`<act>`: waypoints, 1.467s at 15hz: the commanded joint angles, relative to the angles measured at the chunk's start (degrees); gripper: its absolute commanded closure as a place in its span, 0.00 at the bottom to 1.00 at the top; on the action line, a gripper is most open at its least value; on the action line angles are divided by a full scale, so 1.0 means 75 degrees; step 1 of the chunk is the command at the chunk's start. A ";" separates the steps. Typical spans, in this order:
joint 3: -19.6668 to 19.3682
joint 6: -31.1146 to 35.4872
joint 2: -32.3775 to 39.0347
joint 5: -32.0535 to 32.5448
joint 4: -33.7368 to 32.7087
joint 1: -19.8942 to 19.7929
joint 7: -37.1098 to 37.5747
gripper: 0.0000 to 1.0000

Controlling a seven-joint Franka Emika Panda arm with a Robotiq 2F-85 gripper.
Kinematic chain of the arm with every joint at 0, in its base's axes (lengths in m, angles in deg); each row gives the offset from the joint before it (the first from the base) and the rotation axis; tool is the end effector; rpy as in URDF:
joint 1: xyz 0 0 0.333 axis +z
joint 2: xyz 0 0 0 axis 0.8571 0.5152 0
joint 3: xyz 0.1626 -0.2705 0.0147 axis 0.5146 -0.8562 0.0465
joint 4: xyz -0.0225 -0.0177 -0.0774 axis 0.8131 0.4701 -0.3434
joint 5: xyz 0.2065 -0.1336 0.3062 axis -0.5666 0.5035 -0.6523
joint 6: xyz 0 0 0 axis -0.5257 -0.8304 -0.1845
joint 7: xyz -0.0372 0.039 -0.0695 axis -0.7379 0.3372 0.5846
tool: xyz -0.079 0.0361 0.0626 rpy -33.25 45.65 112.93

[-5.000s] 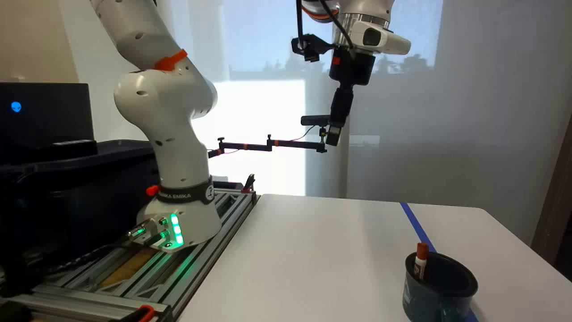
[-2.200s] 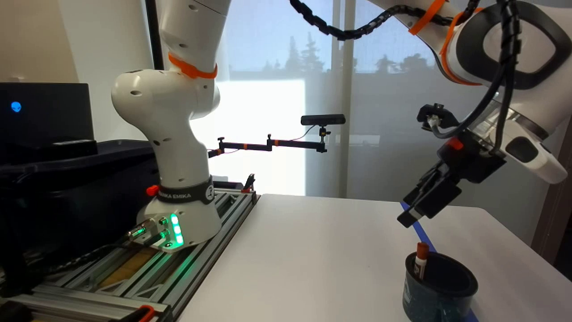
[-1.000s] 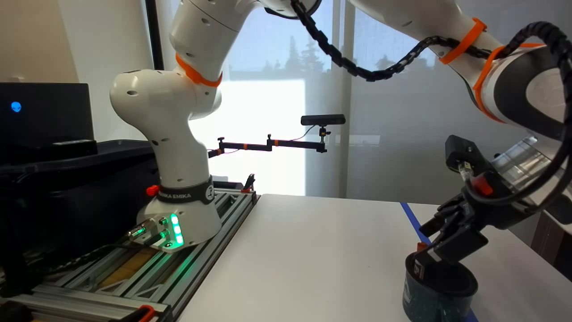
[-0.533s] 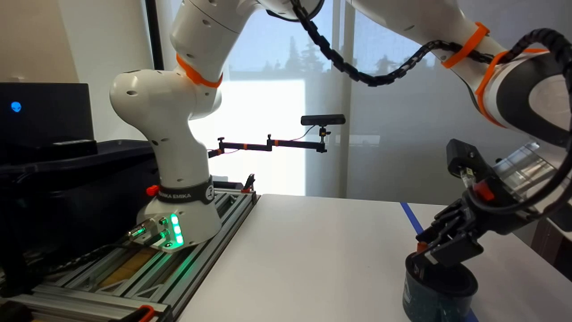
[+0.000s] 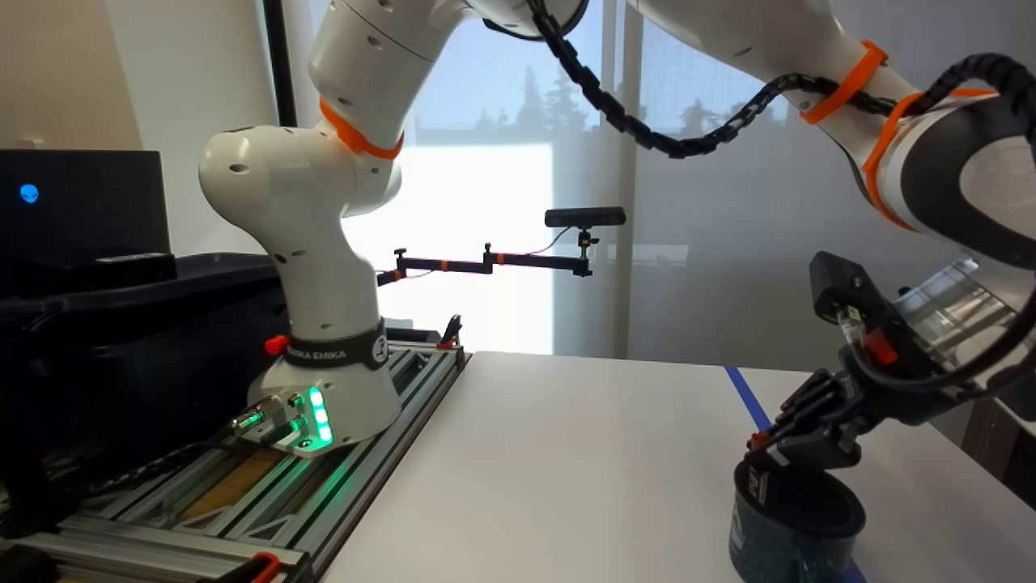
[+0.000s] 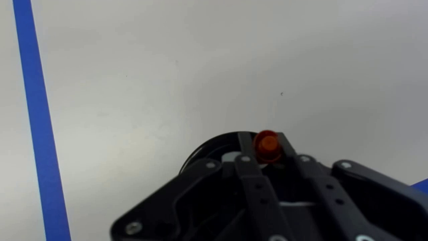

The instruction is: Remove the marker from the mug

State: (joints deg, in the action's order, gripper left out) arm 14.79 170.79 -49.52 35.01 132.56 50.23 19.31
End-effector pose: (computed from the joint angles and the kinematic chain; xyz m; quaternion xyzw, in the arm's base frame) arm 0.6013 -0.1343 0.2160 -0.9348 0.1696 0.3087 0.0455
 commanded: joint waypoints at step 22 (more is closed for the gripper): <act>0.0361 0.1327 -0.3623 -0.0302 0.2738 0.0446 -0.0622 0.95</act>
State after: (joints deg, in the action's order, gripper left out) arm 17.17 172.78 -70.32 34.77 143.15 52.97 16.71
